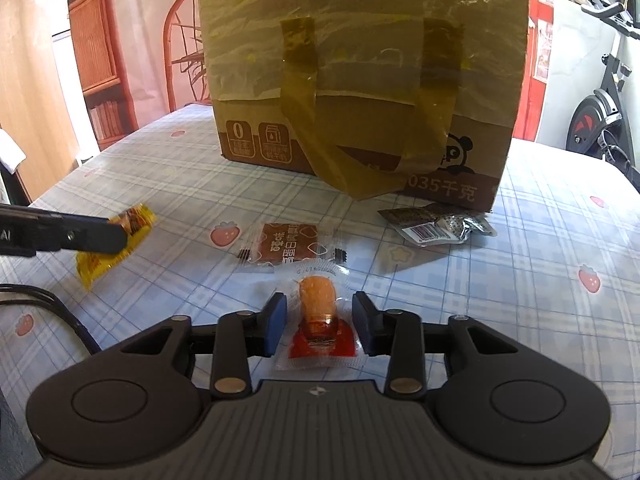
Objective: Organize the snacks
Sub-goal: 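Grasp the yellow wrapped candy with the left tool while the right tool grasps the sausage snack, then lift the yellow candy and the sausage snack up over the box, then lower both snacks into the box and open both tools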
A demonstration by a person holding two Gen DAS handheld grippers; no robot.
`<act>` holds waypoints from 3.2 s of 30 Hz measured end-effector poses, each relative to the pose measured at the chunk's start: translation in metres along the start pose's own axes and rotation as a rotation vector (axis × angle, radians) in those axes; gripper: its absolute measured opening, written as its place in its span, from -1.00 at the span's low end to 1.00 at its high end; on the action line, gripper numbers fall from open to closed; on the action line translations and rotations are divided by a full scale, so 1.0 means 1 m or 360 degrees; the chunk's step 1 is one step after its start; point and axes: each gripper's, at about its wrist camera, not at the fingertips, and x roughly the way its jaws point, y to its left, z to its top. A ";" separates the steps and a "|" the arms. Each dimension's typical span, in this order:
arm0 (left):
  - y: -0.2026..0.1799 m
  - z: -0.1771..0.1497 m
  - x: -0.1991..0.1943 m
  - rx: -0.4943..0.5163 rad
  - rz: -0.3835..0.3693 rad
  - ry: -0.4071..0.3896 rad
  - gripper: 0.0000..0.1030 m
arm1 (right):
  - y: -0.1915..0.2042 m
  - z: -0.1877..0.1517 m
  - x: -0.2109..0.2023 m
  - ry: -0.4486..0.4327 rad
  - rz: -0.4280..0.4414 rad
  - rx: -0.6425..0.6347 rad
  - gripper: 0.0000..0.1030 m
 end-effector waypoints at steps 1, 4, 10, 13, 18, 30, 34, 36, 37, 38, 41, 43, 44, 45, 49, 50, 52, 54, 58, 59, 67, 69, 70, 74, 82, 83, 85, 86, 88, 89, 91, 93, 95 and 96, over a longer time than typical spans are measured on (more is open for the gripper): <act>0.001 0.002 -0.001 -0.0004 -0.0001 -0.0008 -0.38 | 0.000 0.000 -0.002 -0.0010 0.0002 0.0005 -0.33; 0.002 0.007 -0.004 -0.0016 -0.0004 -0.0030 -0.38 | -0.003 0.000 -0.012 -0.0055 0.0002 0.0024 -0.40; -0.002 0.028 -0.011 0.0015 -0.0032 -0.0115 -0.38 | -0.015 0.014 -0.034 -0.0165 -0.0007 0.0100 -0.92; -0.007 0.039 -0.013 0.0042 -0.0039 -0.0173 -0.38 | -0.021 0.024 -0.035 -0.0158 0.0003 0.0117 -0.92; -0.009 0.040 -0.013 0.0031 -0.0055 -0.0176 -0.38 | -0.024 0.022 -0.027 -0.0095 0.0034 0.0137 -0.80; 0.002 0.023 -0.004 -0.0014 -0.0054 -0.0069 -0.38 | -0.015 0.012 0.005 0.0061 -0.0043 0.0174 0.01; 0.004 0.022 -0.003 -0.0030 -0.0048 -0.0061 -0.38 | -0.007 0.014 0.013 0.0065 -0.0115 0.0075 0.01; 0.005 0.022 -0.002 -0.0041 -0.0040 -0.0057 -0.38 | -0.003 0.013 0.014 0.0065 -0.0138 0.0011 -0.01; 0.006 0.022 -0.002 -0.0047 -0.0038 -0.0055 -0.38 | -0.004 0.012 0.013 0.0061 -0.0132 0.0019 -0.04; 0.007 0.022 -0.002 -0.0054 -0.0038 -0.0054 -0.38 | -0.007 0.012 0.013 0.0051 -0.0129 0.0033 -0.21; 0.006 0.022 -0.004 -0.0057 -0.0038 -0.0060 -0.38 | -0.012 0.010 0.008 0.0034 -0.0124 0.0084 -0.36; 0.006 0.023 -0.005 -0.0060 -0.0042 -0.0068 -0.38 | -0.014 0.009 0.004 0.0008 -0.0119 0.0111 -0.39; 0.005 0.024 -0.005 -0.0060 -0.0043 -0.0071 -0.38 | -0.014 0.008 0.001 -0.0008 -0.0109 0.0124 -0.39; 0.005 0.024 -0.005 -0.0058 -0.0043 -0.0074 -0.38 | -0.015 0.009 -0.002 -0.0023 -0.0104 0.0135 -0.39; 0.001 0.032 -0.008 -0.0035 -0.0052 -0.0102 -0.38 | -0.017 0.019 -0.016 -0.0109 -0.0096 0.0149 -0.39; 0.000 0.037 -0.010 -0.0023 -0.0056 -0.0118 -0.38 | -0.017 0.023 -0.020 -0.0135 -0.0095 0.0150 -0.39; -0.003 0.047 -0.013 0.0004 -0.0064 -0.0159 -0.38 | -0.020 0.035 -0.030 -0.0196 -0.0089 0.0146 -0.39; -0.007 0.062 -0.018 0.0040 -0.0077 -0.0215 -0.38 | -0.023 0.050 -0.041 -0.0271 -0.0082 0.0141 -0.39; -0.016 0.098 -0.029 0.0099 -0.0105 -0.0348 -0.38 | -0.028 0.084 -0.064 -0.0428 -0.0077 0.0100 -0.39; -0.017 0.109 -0.031 0.0099 -0.0120 -0.0383 -0.38 | -0.030 0.093 -0.069 -0.0461 -0.0073 0.0087 -0.39; -0.046 0.184 -0.032 0.0192 -0.0183 -0.0567 -0.38 | -0.041 0.164 -0.095 -0.0690 -0.0083 -0.0011 -0.39; -0.054 0.200 -0.022 0.0212 -0.0216 -0.0566 -0.38 | -0.047 0.177 -0.090 -0.0708 -0.0101 -0.0019 -0.39; -0.057 0.205 -0.016 0.0227 -0.0225 -0.0565 -0.38 | -0.050 0.183 -0.086 -0.0713 -0.0115 -0.0024 -0.39; -0.074 0.225 0.015 0.0262 -0.0238 -0.0530 -0.38 | -0.062 0.199 -0.064 -0.0704 -0.0157 -0.0001 -0.39; -0.084 0.237 0.071 0.0354 -0.0180 -0.0436 -0.37 | -0.075 0.217 -0.026 -0.0641 -0.0208 -0.0034 -0.33; -0.084 0.237 0.075 0.0360 -0.0181 -0.0418 -0.36 | -0.077 0.217 -0.022 -0.0632 -0.0218 -0.0027 -0.30; -0.081 0.234 0.077 0.0375 -0.0158 -0.0398 -0.06 | -0.081 0.217 -0.017 -0.0616 -0.0227 -0.0005 -0.21; -0.080 0.233 0.077 0.0378 -0.0143 -0.0401 0.06 | -0.083 0.216 -0.016 -0.0608 -0.0229 0.0008 -0.20; -0.074 0.231 0.072 0.0362 -0.0131 -0.0424 0.19 | -0.085 0.212 -0.016 -0.0605 -0.0223 0.0029 -0.20; -0.071 0.230 0.069 0.0351 -0.0139 -0.0425 0.19 | -0.086 0.210 -0.017 -0.0605 -0.0218 0.0036 -0.20; -0.066 0.228 0.062 0.0333 -0.0145 -0.0423 0.19 | -0.084 0.205 -0.021 -0.0605 -0.0214 0.0041 -0.20; -0.061 0.224 0.054 0.0324 -0.0125 -0.0426 0.20 | -0.082 0.200 -0.026 -0.0607 -0.0213 0.0046 -0.19; -0.058 0.220 0.048 0.0306 -0.0113 -0.0421 0.20 | -0.079 0.194 -0.031 -0.0614 -0.0205 0.0065 -0.16; -0.055 0.217 0.043 0.0290 -0.0111 -0.0417 0.20 | -0.078 0.191 -0.035 -0.0621 -0.0202 0.0075 -0.15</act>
